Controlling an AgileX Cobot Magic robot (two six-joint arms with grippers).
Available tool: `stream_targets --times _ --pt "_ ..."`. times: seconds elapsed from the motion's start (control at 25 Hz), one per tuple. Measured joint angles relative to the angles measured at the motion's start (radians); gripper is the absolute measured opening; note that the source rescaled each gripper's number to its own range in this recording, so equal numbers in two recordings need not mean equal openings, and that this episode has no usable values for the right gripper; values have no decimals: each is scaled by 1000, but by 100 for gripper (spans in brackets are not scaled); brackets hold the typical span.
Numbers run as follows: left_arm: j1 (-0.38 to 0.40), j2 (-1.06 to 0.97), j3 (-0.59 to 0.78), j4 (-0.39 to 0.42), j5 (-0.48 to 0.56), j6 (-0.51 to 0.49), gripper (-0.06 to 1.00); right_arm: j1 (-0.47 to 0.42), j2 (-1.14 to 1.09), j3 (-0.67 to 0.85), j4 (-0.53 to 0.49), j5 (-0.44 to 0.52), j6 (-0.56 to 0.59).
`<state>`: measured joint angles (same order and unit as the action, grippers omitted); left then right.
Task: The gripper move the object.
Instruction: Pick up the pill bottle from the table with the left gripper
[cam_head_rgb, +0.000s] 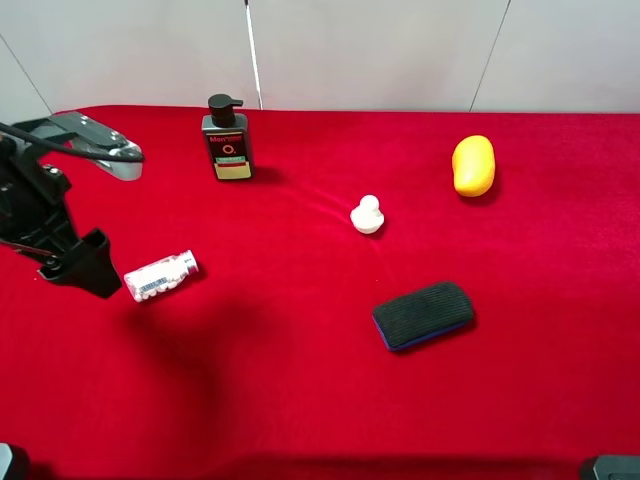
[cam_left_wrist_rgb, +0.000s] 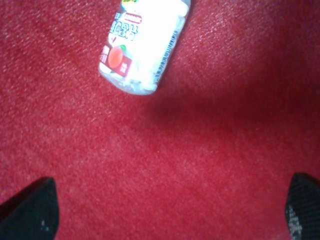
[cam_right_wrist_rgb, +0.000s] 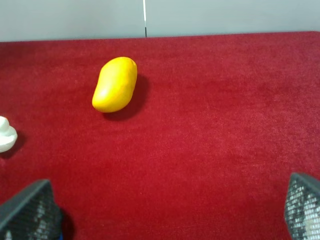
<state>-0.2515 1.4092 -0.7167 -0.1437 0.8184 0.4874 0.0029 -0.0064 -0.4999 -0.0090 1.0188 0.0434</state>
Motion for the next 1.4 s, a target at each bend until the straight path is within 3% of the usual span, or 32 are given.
stream_targets --times 0.28,0.76,1.4 --pt "-4 77 -1 4 -67 81 81 0 0 0 0 0 0" --pt "-82 234 -1 5 -255 199 81 0 0 0 0 0 0" --pt "-83 372 -2 -93 -410 386 79 0 0 0 0 0 0"
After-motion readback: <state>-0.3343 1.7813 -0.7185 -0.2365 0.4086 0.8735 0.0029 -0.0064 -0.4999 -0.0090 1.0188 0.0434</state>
